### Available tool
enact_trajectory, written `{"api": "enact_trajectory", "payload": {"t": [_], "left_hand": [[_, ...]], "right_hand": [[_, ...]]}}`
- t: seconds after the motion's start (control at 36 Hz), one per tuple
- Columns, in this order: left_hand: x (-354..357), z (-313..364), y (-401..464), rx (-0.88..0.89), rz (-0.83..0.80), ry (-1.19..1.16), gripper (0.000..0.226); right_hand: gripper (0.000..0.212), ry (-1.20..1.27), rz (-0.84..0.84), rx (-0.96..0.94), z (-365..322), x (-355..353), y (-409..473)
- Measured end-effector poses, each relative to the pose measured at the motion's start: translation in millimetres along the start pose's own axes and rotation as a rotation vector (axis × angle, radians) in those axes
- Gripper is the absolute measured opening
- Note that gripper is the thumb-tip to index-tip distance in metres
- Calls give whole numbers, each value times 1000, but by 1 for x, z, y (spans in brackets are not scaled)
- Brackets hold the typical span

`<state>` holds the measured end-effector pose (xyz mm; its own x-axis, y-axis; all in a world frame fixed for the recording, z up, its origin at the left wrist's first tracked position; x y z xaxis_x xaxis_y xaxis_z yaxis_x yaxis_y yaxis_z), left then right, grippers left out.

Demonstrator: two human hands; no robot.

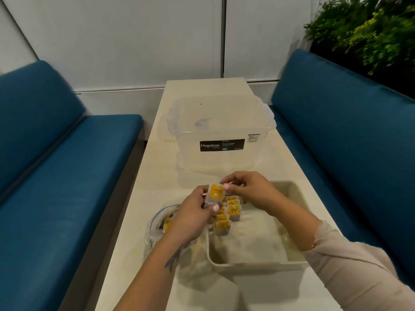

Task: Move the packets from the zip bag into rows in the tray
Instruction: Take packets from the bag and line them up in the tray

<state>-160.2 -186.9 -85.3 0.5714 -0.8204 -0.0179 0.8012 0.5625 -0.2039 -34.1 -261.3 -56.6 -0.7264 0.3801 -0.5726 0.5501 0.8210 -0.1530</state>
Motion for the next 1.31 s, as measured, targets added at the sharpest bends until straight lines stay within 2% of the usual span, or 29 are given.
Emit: {"api": "enact_trajectory", "payload": {"t": [0.06,0.22,0.39,0.47,0.58,0.75,1.06,1.31], "left_hand": [[7,1,2,0,-13,19,37],[16,1,4,9,-20,-12,40],[7,6,4,90,39,103,52],[-4,13,-1,150,124,193,51],[-16,15,-9,165,187,276,47],[-18,6,-13,126,179,302,46],[-22,3,-18,114,176,297,46],[-26,3,-18,112,201,303,49]], "right_hand": [[10,3,-38,-13,-6,5,-2],[10,-71,30,-18,-6,-5,-2],[9,-71,56,2,6,-17,-4],[12,-198,96,55,21,-23,-4],[13,-412,59,137,45,-16,-3],[11,-620,19,187,62,1,-3],[10,-614,4,234,75,18,7],[26,-586,0,245,76,23,5]]}}
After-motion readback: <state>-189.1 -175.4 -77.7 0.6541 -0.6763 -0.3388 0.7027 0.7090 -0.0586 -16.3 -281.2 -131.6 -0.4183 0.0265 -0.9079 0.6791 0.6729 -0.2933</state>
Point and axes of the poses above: each hand's wrist, its own y-axis towards the middle knuckle, its own x-axis out of the palm, z = x × y, the point moved 8 cm from there along y, towards the middle knuckle, and after that the axes turned 8 degrees about -y, right-handed, at the moved point
